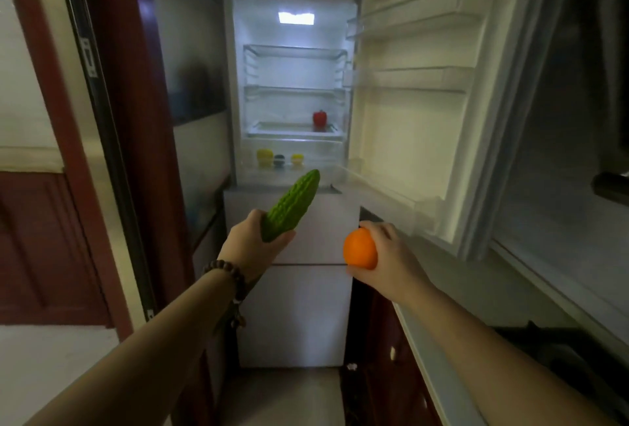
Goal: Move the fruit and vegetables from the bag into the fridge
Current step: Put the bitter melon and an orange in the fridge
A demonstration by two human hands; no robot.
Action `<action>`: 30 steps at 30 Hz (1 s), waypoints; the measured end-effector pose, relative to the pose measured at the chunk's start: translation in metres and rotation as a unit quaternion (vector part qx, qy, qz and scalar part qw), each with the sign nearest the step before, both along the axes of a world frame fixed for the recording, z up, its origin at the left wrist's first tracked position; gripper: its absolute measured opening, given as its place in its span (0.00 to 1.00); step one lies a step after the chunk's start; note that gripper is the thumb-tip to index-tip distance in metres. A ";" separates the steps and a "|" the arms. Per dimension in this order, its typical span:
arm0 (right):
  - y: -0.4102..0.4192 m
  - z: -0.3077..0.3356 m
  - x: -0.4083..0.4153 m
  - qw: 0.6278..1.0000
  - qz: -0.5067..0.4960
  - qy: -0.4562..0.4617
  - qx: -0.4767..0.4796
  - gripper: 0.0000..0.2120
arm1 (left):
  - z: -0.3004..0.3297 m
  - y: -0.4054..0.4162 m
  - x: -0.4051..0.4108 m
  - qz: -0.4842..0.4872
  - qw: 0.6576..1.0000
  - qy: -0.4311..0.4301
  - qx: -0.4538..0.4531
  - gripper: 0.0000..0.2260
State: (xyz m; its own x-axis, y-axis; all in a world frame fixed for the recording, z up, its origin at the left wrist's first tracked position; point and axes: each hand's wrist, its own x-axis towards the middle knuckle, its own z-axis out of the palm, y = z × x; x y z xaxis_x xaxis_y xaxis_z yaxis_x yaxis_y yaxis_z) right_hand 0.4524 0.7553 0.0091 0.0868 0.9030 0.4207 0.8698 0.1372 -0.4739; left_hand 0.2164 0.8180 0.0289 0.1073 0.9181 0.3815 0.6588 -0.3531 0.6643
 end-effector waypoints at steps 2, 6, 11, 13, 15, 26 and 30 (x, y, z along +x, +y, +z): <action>0.041 0.008 0.014 1.000 0.004 -0.004 0.003 0.40 | 0.008 0.035 0.009 0.011 1.000 -0.005 -0.008 0.18; 0.112 0.022 0.031 1.000 0.019 -0.008 0.013 0.40 | 0.018 0.094 0.021 0.023 1.000 -0.005 -0.020 0.17; 0.189 0.035 0.038 0.999 0.047 -0.007 0.026 0.39 | 0.028 0.162 0.021 0.034 0.999 0.004 -0.028 0.17; 0.219 0.038 0.039 0.998 0.054 -0.009 0.027 0.39 | 0.031 0.188 0.020 0.033 0.999 0.004 -0.031 0.17; 0.249 0.040 0.037 0.998 0.060 -0.020 0.027 0.39 | 0.033 0.215 0.019 0.027 0.999 0.006 -0.034 0.17; 0.435 0.082 0.003 0.995 0.054 -0.062 0.055 0.41 | 0.062 0.397 -0.004 -0.052 0.996 0.010 -0.066 0.13; 0.498 0.108 -0.002 0.996 0.038 -0.058 0.050 0.41 | 0.085 0.467 -0.010 -0.097 0.993 0.007 -0.063 0.18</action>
